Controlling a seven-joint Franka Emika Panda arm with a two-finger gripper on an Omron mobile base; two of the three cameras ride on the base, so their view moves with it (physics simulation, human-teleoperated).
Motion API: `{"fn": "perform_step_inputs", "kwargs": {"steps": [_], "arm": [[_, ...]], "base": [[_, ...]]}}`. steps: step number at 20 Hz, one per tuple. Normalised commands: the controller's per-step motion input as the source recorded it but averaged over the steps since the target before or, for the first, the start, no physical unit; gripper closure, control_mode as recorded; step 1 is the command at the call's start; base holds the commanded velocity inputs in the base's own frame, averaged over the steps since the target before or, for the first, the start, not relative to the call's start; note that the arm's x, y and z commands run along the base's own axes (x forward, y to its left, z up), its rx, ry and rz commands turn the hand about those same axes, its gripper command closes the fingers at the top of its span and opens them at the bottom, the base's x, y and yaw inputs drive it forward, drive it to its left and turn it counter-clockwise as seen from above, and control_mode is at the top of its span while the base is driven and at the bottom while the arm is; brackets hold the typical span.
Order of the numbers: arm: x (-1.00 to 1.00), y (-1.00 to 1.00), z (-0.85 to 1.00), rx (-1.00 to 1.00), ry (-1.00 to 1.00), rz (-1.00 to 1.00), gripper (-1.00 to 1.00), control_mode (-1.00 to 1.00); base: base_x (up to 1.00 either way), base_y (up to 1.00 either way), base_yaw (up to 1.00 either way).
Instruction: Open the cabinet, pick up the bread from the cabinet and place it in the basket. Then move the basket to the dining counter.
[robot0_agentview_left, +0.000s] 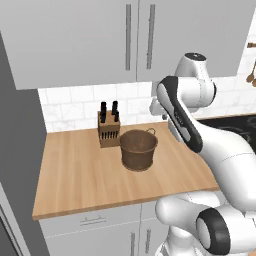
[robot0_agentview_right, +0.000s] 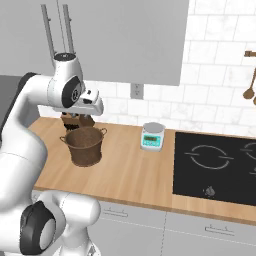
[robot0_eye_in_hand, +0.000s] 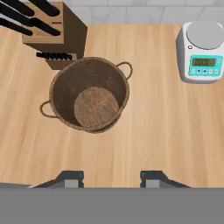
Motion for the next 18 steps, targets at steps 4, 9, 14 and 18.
{"fn": "perform_step_inputs", "kwargs": {"steps": [4, 9, 14, 18], "arm": [[-0.37, 0.00, 0.00, 0.00, -0.03, 0.01, -1.00, -1.00], [-0.63, 0.06, 0.28, -0.02, -0.28, 0.00, -1.00, -1.00], [-0.24, 0.13, 0.68, 0.00, -0.29, 0.00, -1.00, -1.00], [-0.02, 0.01, 0.73, 0.00, -0.23, 0.00, -1.00, -1.00]], "base": [[0.00, 0.00, 0.00], [0.00, 0.00, 0.00], [0.00, 0.00, 0.00], [0.00, 0.00, 0.00]]}}
